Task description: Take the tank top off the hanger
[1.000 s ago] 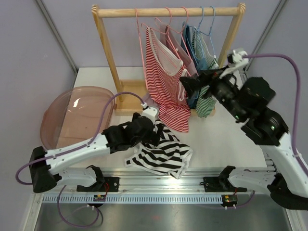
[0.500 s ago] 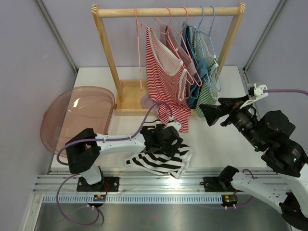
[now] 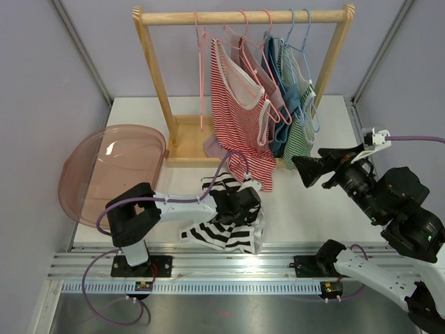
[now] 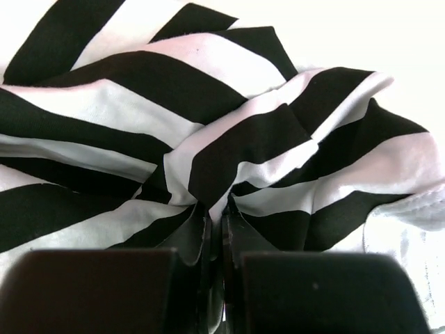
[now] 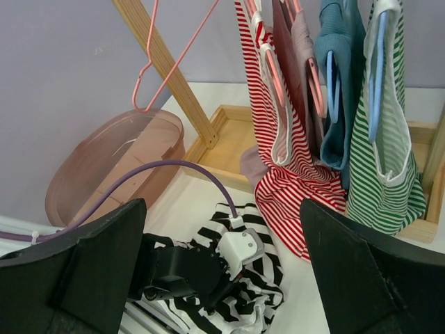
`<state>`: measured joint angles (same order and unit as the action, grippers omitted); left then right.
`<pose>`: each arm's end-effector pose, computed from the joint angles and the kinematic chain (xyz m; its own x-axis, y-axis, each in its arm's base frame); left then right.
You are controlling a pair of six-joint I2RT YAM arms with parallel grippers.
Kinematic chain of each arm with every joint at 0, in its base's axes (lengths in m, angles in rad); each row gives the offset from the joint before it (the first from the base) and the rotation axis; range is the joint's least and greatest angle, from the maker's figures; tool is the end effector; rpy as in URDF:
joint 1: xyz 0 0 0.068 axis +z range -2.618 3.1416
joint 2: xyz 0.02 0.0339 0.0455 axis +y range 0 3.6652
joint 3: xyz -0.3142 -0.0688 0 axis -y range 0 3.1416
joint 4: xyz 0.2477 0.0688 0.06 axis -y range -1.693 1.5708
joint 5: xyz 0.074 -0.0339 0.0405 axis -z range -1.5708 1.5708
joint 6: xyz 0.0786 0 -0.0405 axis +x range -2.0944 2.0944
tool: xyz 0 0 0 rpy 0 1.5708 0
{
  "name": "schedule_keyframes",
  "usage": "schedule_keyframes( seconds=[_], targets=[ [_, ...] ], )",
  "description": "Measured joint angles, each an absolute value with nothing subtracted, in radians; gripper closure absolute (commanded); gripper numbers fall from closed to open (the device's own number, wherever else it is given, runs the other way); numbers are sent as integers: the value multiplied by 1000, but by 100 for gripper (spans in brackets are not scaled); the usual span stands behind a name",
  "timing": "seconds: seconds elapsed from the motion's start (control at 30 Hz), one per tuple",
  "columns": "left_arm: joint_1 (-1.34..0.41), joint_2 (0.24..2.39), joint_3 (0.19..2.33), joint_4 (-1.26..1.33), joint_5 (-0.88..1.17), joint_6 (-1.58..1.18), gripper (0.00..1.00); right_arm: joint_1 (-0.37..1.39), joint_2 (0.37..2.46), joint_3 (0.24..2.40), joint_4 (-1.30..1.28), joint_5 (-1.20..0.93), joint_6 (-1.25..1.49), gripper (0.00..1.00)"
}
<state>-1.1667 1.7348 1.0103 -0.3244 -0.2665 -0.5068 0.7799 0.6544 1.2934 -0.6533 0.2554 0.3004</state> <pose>0.1650 -0.3332 0.1744 -0.7035 0.4542 -0.5467 0.5649 0.8240 -0.0424 0.0735 0.0448 0.4985 -0.1579 0.2465 -0.9562 -0.4754 0.8298 0.2924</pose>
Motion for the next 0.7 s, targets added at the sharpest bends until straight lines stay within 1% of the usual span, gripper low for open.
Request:
schedule_keyframes(
  seconds=[0.1,0.2,0.43,0.7],
  targets=[
    [-1167,1719,1016,-374,-312,-525,100,780,648,1293,-656,271,301,0],
    [-1167,1644,1016,-463,-386,-550,100,780,644,1293,-657,280,301,1],
    [-1136,1317,1047,-659,-591,-595,100,780,644,1293,-657,296,300,1],
    [-1021,1060,1158,-890,-736,-598,100,780,644,1293,-657,308,294,1]
  ],
)
